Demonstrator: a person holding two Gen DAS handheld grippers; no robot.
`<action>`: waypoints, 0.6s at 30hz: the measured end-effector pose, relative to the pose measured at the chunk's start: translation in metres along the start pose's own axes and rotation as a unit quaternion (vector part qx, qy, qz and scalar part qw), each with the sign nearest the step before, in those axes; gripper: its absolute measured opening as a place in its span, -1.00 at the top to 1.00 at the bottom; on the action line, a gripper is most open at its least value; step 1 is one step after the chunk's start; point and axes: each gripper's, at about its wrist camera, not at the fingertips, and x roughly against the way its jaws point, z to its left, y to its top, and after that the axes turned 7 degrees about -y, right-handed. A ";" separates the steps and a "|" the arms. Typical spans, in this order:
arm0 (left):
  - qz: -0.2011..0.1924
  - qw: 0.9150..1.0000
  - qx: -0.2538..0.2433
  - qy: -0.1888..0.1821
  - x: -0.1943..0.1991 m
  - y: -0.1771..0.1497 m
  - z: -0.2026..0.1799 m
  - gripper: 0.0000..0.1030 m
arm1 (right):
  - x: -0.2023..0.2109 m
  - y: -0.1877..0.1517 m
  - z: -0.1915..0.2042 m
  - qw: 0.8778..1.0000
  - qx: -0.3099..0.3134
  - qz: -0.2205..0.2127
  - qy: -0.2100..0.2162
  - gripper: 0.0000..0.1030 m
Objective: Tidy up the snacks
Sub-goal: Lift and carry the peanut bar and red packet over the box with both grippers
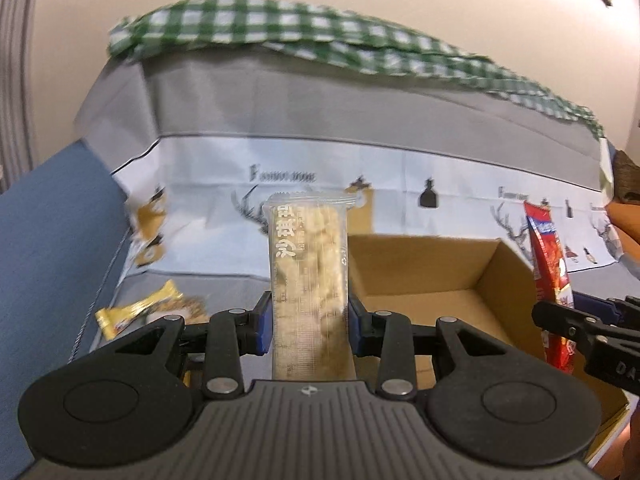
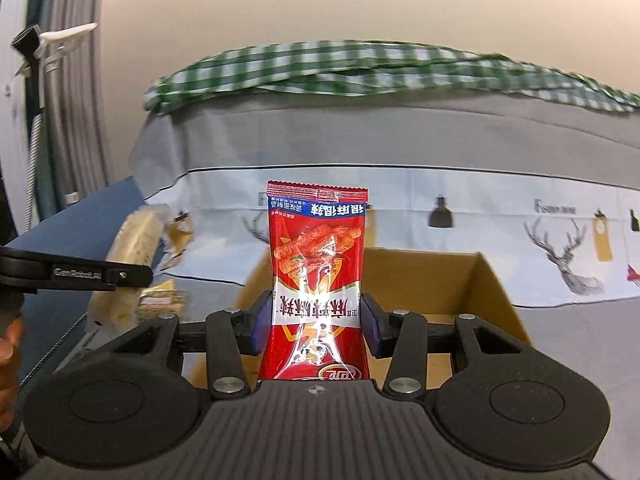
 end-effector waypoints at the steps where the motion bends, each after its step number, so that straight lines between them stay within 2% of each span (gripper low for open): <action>1: -0.004 1.000 -0.003 -0.006 -0.001 0.000 -0.005 0.23 | -0.001 0.000 -0.007 1.000 -0.008 0.002 -0.005 0.09; 5: -0.017 0.999 -0.015 -0.030 -0.005 0.001 -0.025 0.23 | -0.002 -0.001 -0.029 0.999 -0.032 0.006 -0.026 0.09; 10: -0.032 0.997 -0.035 -0.061 -0.014 -0.005 -0.052 0.23 | -0.001 0.002 -0.042 0.998 -0.032 -0.013 -0.054 0.09; 14: -0.063 0.990 -0.096 -0.079 -0.018 -0.024 -0.075 0.23 | -0.005 0.001 -0.045 0.997 -0.026 -0.015 -0.068 0.09; 16: -0.059 0.986 -0.134 -0.082 -0.024 -0.031 -0.085 0.23 | -0.008 0.000 -0.045 0.997 -0.024 -0.010 -0.076 0.09; 18: -0.062 0.985 -0.135 -0.086 -0.025 -0.031 -0.088 0.23 | -0.011 -0.002 -0.044 0.997 -0.023 -0.007 -0.078 0.09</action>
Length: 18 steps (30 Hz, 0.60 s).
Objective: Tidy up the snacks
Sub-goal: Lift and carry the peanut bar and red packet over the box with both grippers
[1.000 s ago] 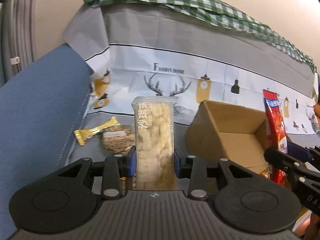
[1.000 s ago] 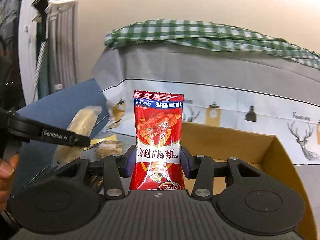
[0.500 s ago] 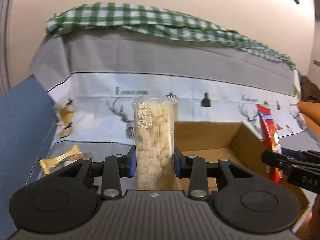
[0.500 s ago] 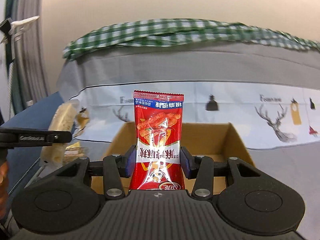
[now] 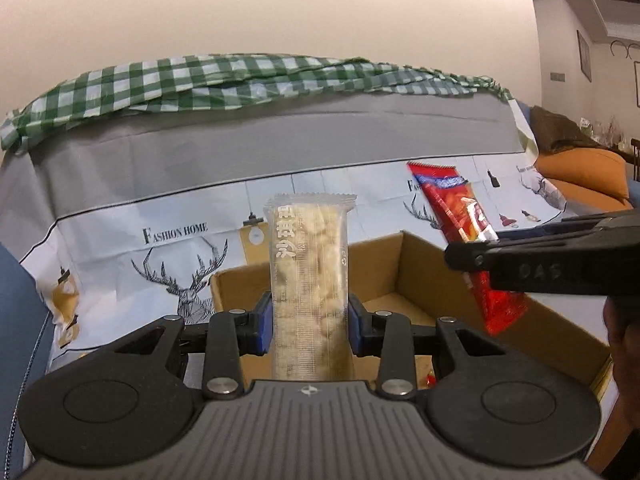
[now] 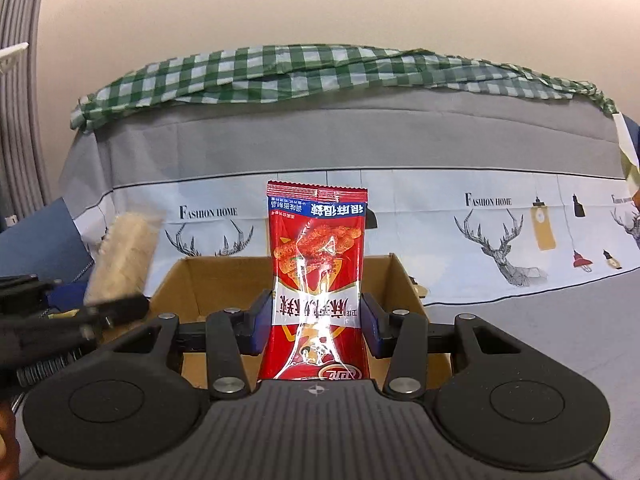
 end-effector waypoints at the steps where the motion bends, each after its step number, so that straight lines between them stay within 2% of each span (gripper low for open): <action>1: -0.003 1.000 0.006 -0.008 -0.001 0.000 0.001 0.23 | -0.001 0.000 0.001 1.000 0.002 0.000 -0.002 0.09; 9: 0.012 0.997 0.066 -0.023 -0.013 -0.001 0.018 0.23 | -0.010 0.000 0.003 1.000 0.003 0.005 -0.022 0.09; 18: 0.003 0.997 0.059 -0.042 -0.010 0.002 0.012 0.23 | -0.012 -0.002 0.007 0.999 -0.008 0.009 -0.040 0.08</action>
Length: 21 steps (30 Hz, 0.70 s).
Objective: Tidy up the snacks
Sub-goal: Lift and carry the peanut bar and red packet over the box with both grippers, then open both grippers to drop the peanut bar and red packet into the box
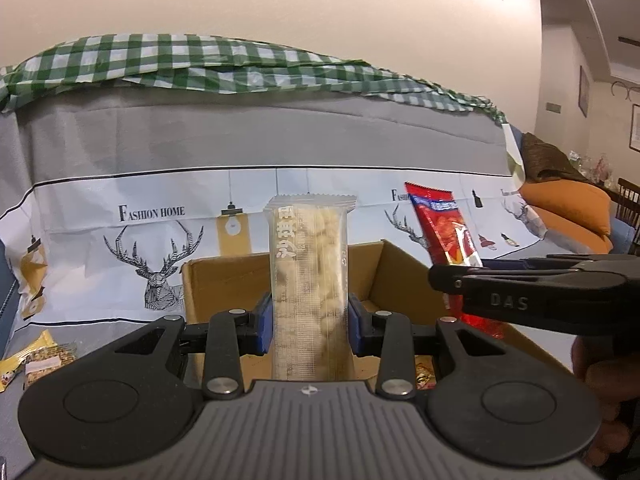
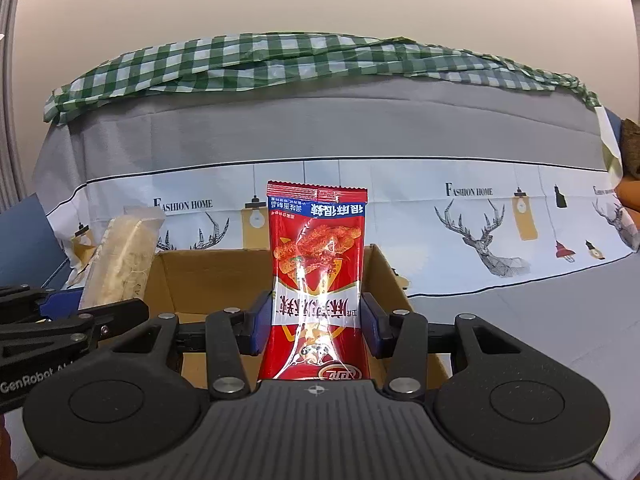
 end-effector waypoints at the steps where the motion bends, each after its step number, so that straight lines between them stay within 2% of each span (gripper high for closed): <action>1: 0.000 1.000 0.000 -0.001 0.000 0.000 0.000 0.23 | 0.000 0.000 0.001 1.000 0.000 0.001 -0.001 0.08; 21: -0.004 0.999 0.036 -0.003 0.000 0.002 0.008 0.23 | -0.002 -0.002 0.005 1.000 0.006 -0.005 -0.008 0.08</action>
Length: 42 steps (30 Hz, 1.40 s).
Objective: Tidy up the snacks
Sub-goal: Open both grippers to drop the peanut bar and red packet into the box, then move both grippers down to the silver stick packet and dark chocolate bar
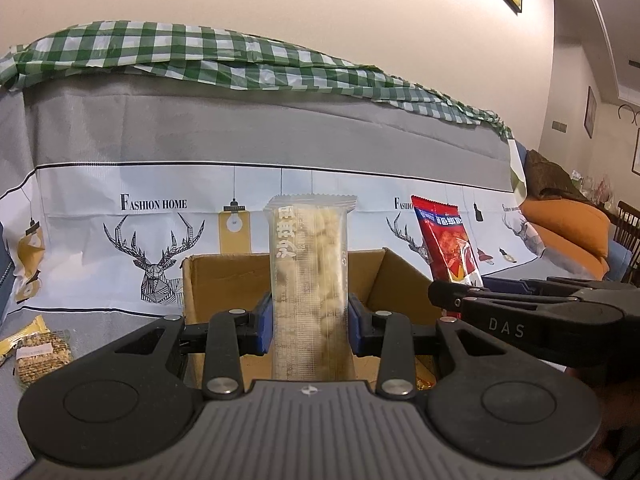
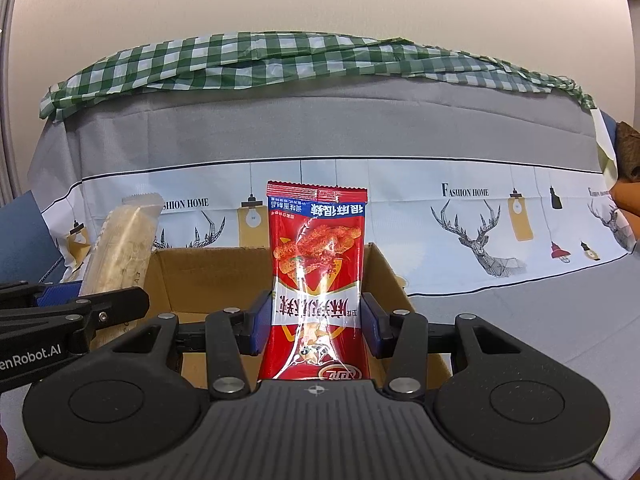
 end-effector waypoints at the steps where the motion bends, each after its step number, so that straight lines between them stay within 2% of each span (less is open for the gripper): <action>1: 0.000 1.000 0.001 0.000 0.000 0.000 0.000 0.23 | 0.000 0.000 0.000 1.000 0.000 0.000 0.001 0.08; 15: -0.001 1.000 0.008 -0.002 0.000 0.001 0.001 0.23 | 0.000 -0.003 0.001 1.000 0.003 -0.001 0.003 0.08; 17: 0.008 1.000 0.013 -0.005 -0.002 0.000 0.002 0.06 | -0.003 -0.003 0.001 1.000 0.008 0.009 0.010 0.03; 18: 0.012 1.000 0.016 -0.005 -0.003 0.000 0.002 -0.11 | -0.006 -0.005 0.004 1.000 0.015 0.019 0.011 0.00; 19: 0.012 1.000 0.016 -0.005 -0.003 -0.001 0.002 -0.13 | -0.007 -0.006 0.005 0.999 0.021 0.023 0.007 -0.10; 24: 0.006 1.000 0.006 0.003 0.000 0.000 0.002 -0.13 | -0.007 -0.006 0.008 1.000 0.026 0.016 0.001 -0.24; 32: -0.001 1.000 -0.011 0.029 0.021 0.000 0.017 -0.11 | -0.006 -0.007 0.019 1.000 0.011 0.015 0.005 -0.25; 35: 0.004 0.999 -0.018 0.043 0.034 -0.003 0.027 -0.08 | -0.003 -0.008 0.027 1.000 0.003 0.014 0.013 -0.25; 38: 0.022 0.998 -0.025 0.058 0.045 -0.007 0.040 0.21 | 0.000 -0.010 0.039 0.999 -0.003 0.021 0.027 -0.25; 40: 0.036 0.996 -0.030 0.074 0.054 -0.010 0.049 0.50 | 0.005 -0.011 0.049 0.999 -0.005 0.020 0.043 -0.24; 42: 0.044 0.994 -0.037 0.093 0.065 -0.014 0.058 0.57 | 0.010 -0.012 0.061 0.998 -0.005 0.016 0.063 -0.16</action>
